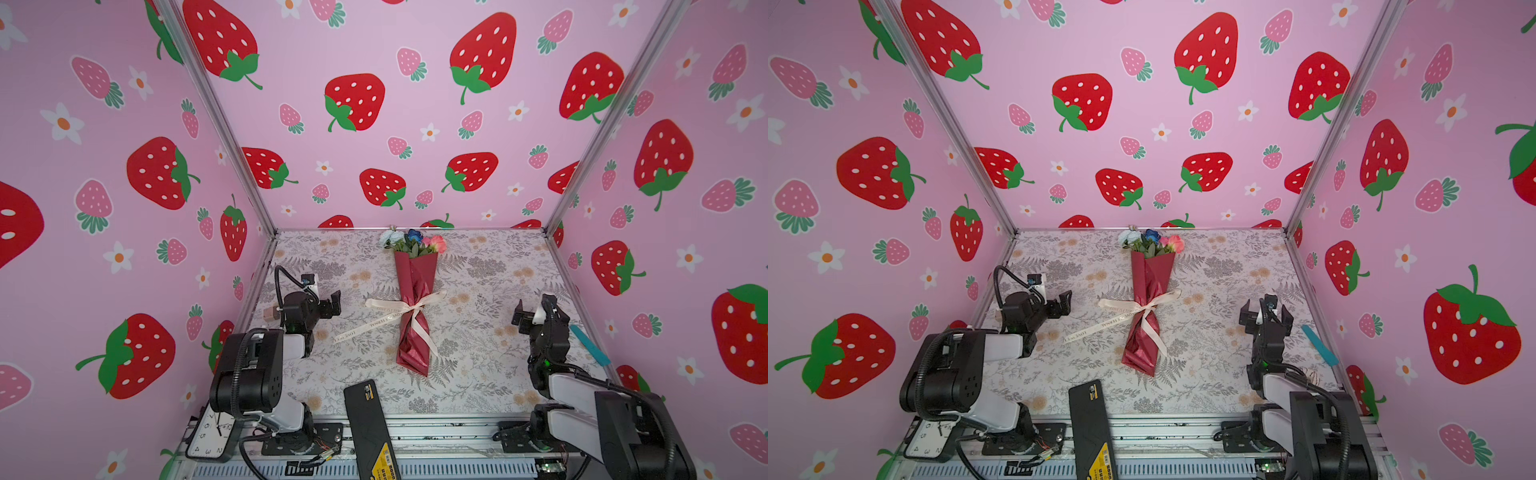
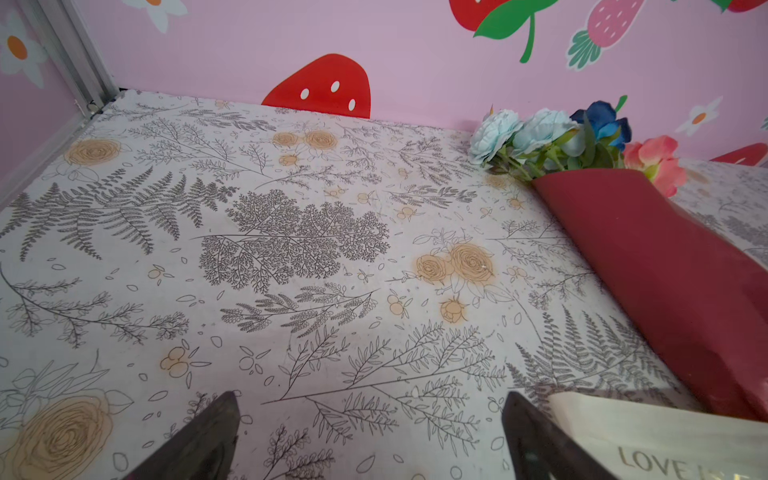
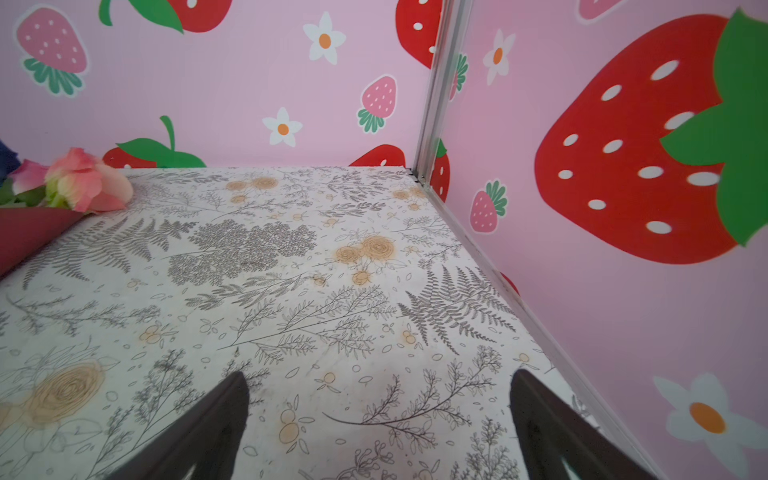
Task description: Tie the bouquet of fake flowers
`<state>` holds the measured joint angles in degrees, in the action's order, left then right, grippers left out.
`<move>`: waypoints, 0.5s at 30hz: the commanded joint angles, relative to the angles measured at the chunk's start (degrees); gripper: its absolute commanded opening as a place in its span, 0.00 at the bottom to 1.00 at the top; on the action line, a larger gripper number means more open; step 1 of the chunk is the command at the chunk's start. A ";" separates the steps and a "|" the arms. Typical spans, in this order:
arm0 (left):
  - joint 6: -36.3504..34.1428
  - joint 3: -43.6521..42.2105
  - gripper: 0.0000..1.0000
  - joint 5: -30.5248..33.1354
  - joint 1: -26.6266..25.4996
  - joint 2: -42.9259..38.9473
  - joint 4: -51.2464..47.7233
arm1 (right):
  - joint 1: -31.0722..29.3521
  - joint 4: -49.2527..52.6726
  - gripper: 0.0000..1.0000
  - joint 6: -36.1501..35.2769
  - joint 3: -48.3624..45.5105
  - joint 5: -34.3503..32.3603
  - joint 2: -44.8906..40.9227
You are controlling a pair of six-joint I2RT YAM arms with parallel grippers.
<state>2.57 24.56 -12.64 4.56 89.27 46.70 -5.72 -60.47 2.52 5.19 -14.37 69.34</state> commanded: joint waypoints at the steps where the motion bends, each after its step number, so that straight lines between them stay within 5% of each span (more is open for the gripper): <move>1: -1.69 0.58 0.99 -0.63 -0.04 -0.43 -0.73 | 0.57 -8.99 1.00 -0.94 0.65 4.83 2.82; 9: -1.78 0.58 0.99 -0.54 -0.09 -0.49 -0.73 | 1.47 -9.90 1.00 0.23 4.77 6.65 9.30; 15: -1.78 0.58 0.99 -0.54 -0.08 -0.45 -0.72 | 1.58 -25.58 1.00 0.47 2.04 8.81 20.12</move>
<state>1.83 24.56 -12.64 4.54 89.27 45.54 -4.54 -76.86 2.59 8.12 -7.22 86.00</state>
